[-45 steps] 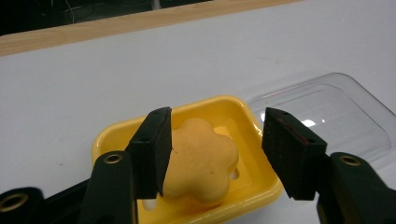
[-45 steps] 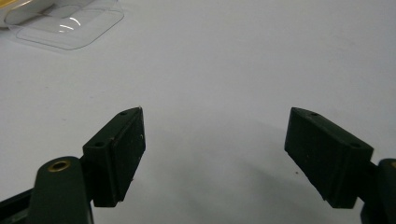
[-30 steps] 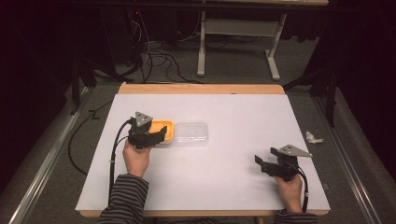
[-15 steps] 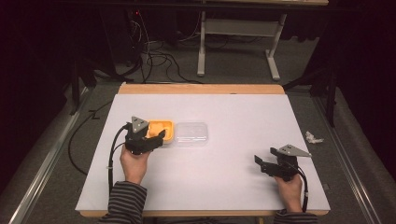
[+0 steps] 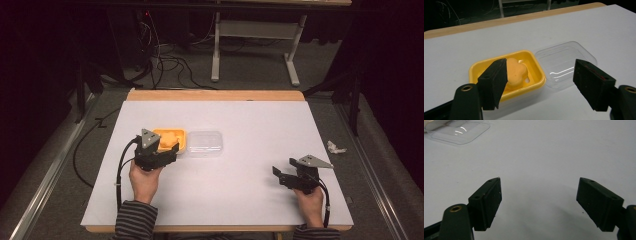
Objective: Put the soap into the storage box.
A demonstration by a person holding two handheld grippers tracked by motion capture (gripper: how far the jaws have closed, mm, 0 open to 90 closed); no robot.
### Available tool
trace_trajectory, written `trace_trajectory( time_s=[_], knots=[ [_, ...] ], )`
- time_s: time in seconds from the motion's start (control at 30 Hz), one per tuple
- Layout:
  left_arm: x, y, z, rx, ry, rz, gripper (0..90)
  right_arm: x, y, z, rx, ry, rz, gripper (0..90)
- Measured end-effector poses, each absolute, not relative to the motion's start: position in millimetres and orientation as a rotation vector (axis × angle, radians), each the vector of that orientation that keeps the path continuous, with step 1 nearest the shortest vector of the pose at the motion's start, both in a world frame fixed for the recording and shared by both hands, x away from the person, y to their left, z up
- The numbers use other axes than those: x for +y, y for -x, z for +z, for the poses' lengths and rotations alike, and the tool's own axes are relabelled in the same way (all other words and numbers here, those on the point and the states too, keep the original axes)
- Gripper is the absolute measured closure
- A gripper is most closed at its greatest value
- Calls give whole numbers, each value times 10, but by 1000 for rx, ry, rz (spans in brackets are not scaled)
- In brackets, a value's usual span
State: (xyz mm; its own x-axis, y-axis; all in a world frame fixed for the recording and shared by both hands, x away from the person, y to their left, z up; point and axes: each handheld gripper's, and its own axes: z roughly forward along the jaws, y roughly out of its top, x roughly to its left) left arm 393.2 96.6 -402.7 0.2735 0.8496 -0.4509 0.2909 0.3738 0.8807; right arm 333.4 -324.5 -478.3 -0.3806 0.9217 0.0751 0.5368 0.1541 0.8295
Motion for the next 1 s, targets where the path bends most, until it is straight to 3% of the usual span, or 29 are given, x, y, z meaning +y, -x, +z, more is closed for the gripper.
trace_trajectory(
  time_s=[1.0],
  knots=[
    [845,-3704,-4105,1258,-1195,506,263,-3237,-3329,-4780,1988,-1392,1117,207]
  ],
)
